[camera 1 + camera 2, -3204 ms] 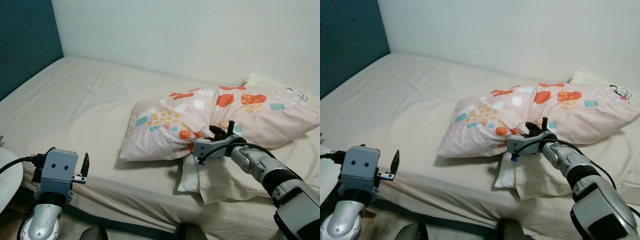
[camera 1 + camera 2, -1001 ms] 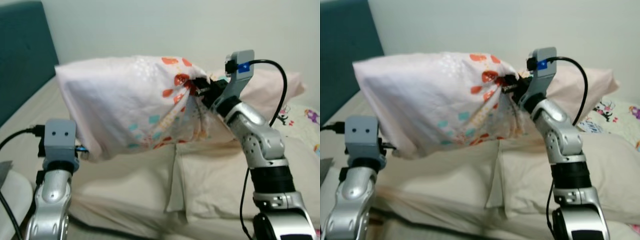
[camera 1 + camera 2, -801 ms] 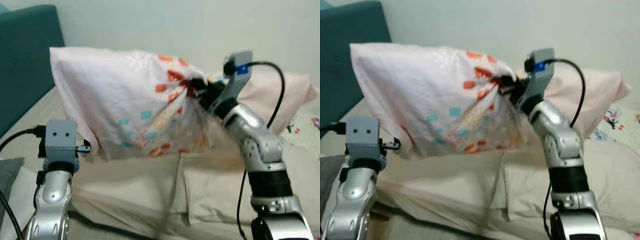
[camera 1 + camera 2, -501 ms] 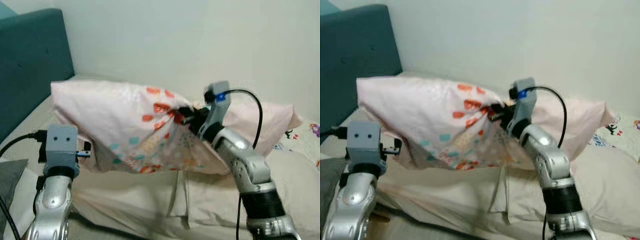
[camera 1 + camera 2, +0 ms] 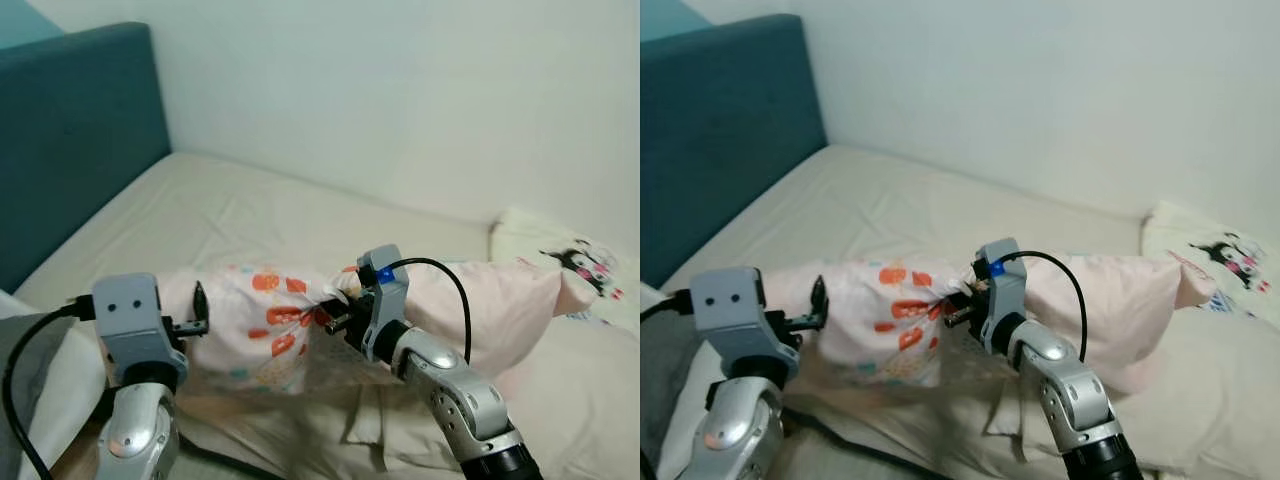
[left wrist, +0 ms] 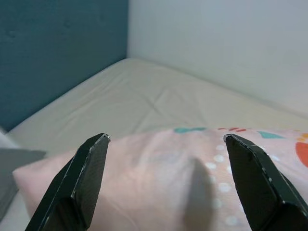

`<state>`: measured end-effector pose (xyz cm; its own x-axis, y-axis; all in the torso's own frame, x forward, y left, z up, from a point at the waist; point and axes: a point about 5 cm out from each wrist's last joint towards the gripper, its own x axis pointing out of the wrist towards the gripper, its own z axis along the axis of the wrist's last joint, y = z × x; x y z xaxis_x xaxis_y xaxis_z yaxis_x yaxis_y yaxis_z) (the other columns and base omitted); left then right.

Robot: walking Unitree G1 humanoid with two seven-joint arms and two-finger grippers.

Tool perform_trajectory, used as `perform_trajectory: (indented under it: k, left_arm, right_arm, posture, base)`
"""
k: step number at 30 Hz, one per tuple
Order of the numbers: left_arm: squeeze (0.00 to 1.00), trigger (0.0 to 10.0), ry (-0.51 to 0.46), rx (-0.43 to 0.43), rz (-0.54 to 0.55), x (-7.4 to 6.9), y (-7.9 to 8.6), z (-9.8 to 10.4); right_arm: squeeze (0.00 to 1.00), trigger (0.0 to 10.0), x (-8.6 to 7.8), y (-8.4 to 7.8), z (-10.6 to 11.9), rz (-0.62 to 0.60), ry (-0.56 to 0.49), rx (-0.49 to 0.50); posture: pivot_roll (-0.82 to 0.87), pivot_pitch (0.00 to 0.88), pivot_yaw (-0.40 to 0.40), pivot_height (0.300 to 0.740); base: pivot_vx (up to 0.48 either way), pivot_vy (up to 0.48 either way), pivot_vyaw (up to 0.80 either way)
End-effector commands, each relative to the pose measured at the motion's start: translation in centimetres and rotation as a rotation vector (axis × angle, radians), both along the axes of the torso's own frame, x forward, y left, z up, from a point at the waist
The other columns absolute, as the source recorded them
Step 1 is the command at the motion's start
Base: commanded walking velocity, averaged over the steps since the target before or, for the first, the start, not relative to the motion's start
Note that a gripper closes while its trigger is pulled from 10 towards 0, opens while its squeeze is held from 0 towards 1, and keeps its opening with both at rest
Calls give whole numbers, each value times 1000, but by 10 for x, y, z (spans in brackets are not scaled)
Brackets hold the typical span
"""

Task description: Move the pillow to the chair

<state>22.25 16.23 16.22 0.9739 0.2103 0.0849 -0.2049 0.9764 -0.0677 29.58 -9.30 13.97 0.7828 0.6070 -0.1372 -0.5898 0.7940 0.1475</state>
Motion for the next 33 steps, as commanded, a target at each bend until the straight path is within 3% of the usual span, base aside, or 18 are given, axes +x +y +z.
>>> perform_trajectory:
  k: [1,9,19,20,22,23,33]
  left_arm:
    - [0,10000,-21,-54,-46,-2,-14,3]
    - [0,10000,-7,42,-87,8,-21,-3]
    - [0,10000,-29,136,-106,7,-27,1]
    - [0,10000,-32,148,-107,6,-28,1]
    - [0,10000,-34,155,-107,6,-28,1]
    - [0,10000,-37,158,-109,6,-28,1]
    - [0,10000,-41,181,-112,7,-30,2]
  right_arm:
    - [0,0,2,4,17,14,-83,16]
    - [0,0,3,10,14,33,-109,19]
    - [0,0,3,11,14,31,-112,54]
    - [0,1529,2,12,15,39,-118,63]
    - [0,1529,2,13,15,46,-123,69]
    - [0,10000,0,14,18,61,-139,83]
    - [0,10000,-2,20,26,94,-188,126]
  posture:
    - [87,0,-113,740]
    - [114,0,-121,740]
    - [117,0,-124,740]
    - [118,0,-123,740]
    - [119,0,-124,740]
    - [118,0,-122,740]
    - [115,0,-120,740]
  base:
    - [0,0,475]
    - [0,0,478]
    - [0,0,497]
    - [0,0,500]
    - [0,0,500]
    - [0,0,500]
    - [-81,0,500]
